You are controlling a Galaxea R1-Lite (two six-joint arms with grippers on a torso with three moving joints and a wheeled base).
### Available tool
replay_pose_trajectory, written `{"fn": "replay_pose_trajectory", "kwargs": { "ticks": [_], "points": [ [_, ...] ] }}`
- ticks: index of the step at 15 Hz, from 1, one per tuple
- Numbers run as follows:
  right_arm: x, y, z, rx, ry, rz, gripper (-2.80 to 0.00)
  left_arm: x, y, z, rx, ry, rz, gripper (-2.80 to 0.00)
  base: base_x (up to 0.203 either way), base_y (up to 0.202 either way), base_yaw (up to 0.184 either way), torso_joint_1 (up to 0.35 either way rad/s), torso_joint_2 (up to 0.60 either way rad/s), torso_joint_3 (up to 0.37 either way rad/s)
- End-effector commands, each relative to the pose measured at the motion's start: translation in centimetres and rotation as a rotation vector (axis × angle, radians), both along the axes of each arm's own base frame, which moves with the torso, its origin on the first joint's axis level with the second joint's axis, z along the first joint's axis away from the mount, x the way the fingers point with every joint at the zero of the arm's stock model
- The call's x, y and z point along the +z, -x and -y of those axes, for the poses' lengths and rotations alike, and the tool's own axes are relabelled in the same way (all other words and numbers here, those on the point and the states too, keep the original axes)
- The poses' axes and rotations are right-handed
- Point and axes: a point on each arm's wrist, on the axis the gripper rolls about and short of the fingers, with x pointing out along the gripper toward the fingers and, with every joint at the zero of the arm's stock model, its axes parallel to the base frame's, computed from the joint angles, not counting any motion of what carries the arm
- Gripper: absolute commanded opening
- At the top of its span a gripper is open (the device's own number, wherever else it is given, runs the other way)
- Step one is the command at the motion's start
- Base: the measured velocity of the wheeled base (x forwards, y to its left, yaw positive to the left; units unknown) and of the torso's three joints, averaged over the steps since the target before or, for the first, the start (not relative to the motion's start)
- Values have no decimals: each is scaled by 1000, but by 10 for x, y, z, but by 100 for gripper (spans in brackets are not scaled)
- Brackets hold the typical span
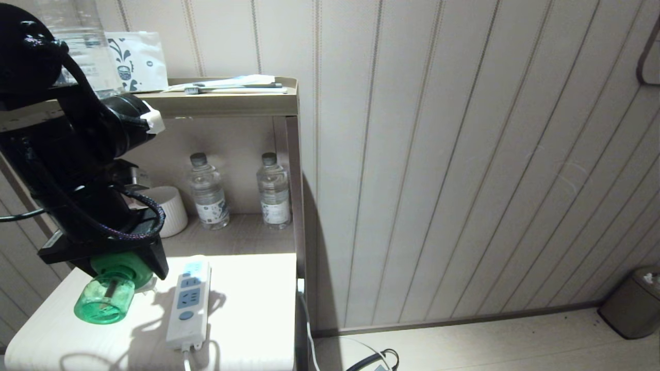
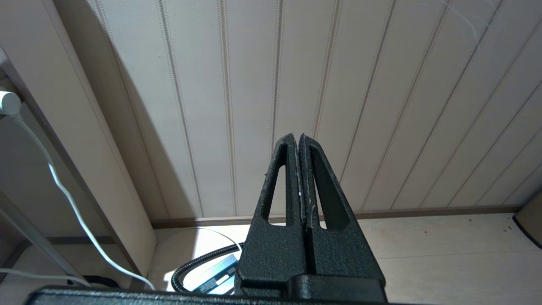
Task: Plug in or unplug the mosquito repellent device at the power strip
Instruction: Insert the plug into the socket
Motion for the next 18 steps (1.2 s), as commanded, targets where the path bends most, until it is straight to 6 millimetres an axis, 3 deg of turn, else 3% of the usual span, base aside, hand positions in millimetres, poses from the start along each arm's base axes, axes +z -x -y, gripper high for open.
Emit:
{"fn": "replay_pose_trajectory", "kwargs": {
  "ticks": [1,8,15,18],
  "points": [
    [0,0,0,0,0,0,-280,-8,-3,1,1,-26,-75,-280,0,0,0,0,0,0],
    [0,0,0,1,0,0,-280,-19,-12,5,-11,-33,-113,-280,0,0,0,0,0,0],
    [0,0,0,0,0,0,-280,-75,-63,20,0,-40,-184,-280,0,0,0,0,0,0],
    [0,0,0,0,0,0,-280,-81,-76,17,18,-29,-114,-280,0,0,0,0,0,0]
  ]
}}
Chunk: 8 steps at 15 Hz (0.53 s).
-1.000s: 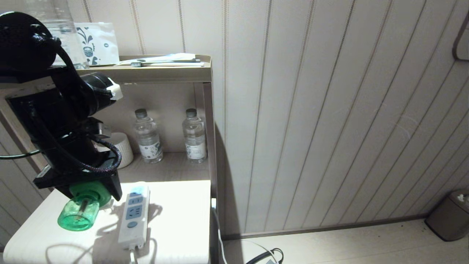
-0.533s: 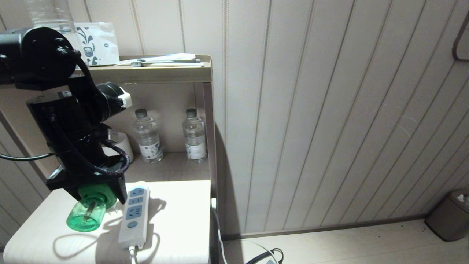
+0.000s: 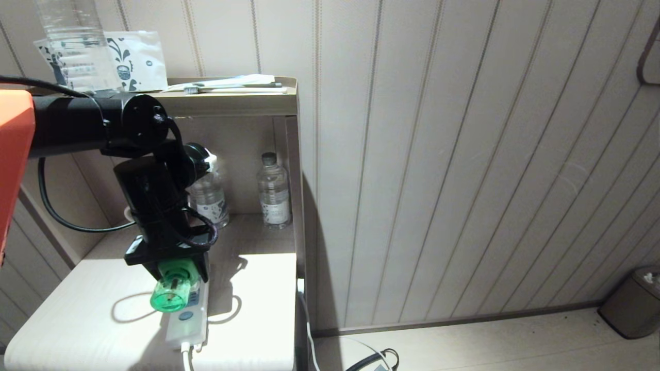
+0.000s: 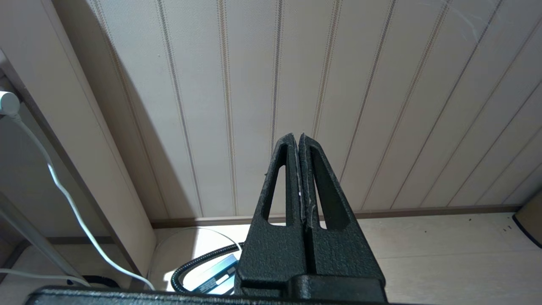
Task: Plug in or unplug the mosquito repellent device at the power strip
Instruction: Insert the plug into the socket
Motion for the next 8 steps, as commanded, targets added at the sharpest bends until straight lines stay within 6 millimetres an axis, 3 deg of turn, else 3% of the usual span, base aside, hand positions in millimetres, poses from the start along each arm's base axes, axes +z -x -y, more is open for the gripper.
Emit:
{"fn": "replay_pose_trajectory", "kwargs": {
  "ticks": [1,5,8],
  "points": [
    [0,0,0,0,0,1,-280,-5,-6,-6,23,-3,2,-280,0,0,0,0,0,0],
    [0,0,0,0,0,1,-280,-3,-10,-23,64,-6,15,-280,0,0,0,0,0,0],
    [0,0,0,0,0,1,-280,-6,-14,-23,68,-15,31,-280,0,0,0,0,0,0]
  ]
}}
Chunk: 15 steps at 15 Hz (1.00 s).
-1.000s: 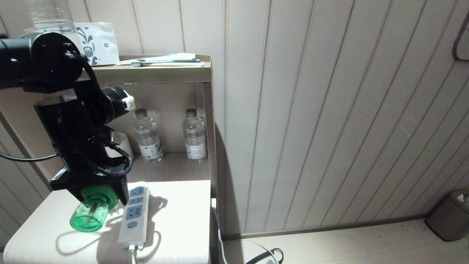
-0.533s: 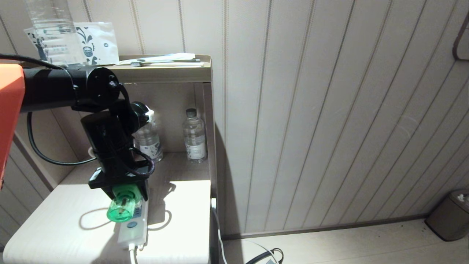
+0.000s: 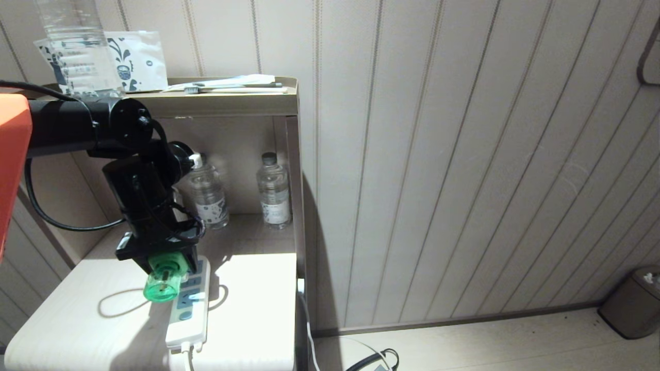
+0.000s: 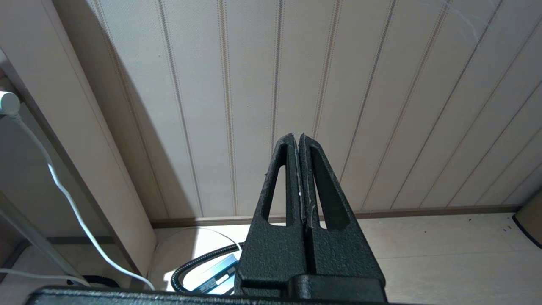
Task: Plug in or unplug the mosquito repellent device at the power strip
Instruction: Insert the plug into the socket
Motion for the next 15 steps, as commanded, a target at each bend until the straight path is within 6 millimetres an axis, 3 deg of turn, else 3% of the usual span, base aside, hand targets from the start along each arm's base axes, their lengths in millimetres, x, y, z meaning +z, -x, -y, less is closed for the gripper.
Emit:
{"fn": "replay_pose_trajectory", "kwargs": {
  "ticks": [1,15],
  "points": [
    [0,0,0,2,0,0,-280,-2,-2,0,3,-1,2,-280,0,0,0,0,0,0],
    [0,0,0,0,0,0,-280,-3,-2,5,-8,9,1,-280,0,0,0,0,0,0]
  ]
}}
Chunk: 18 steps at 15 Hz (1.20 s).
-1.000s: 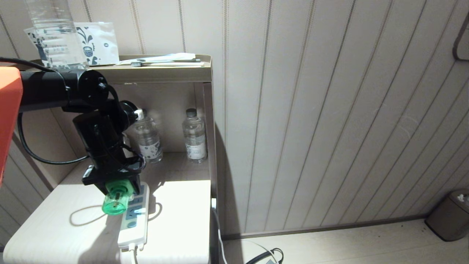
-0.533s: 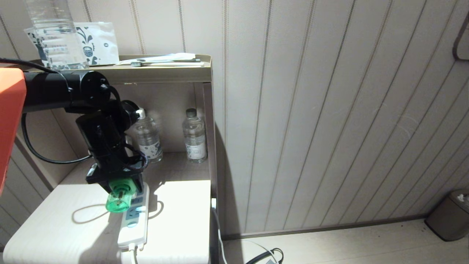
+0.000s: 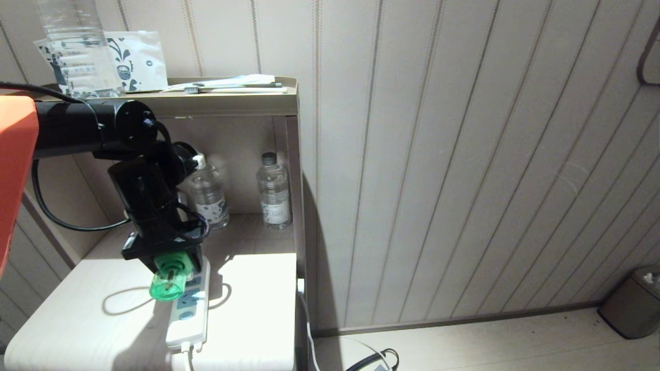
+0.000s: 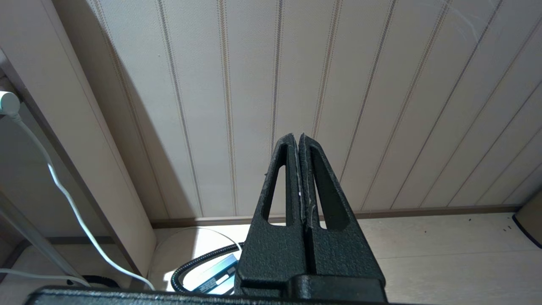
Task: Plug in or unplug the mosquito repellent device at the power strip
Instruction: Insert the plug into the socket
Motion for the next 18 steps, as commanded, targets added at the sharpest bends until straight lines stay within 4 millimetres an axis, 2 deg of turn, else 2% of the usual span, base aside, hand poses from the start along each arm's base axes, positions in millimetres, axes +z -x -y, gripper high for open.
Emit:
{"fn": "replay_pose_trajectory", "kwargs": {
  "ticks": [1,7,18],
  "points": [
    [0,0,0,0,0,1,-280,-1,0,1,2,-1,-3,-280,0,0,0,0,0,0],
    [0,0,0,0,0,1,-280,-4,-1,7,-8,1,-11,-280,0,0,0,0,0,0],
    [0,0,0,0,0,1,-280,-6,-5,0,3,-6,-1,-280,0,0,0,0,0,0]
  ]
}}
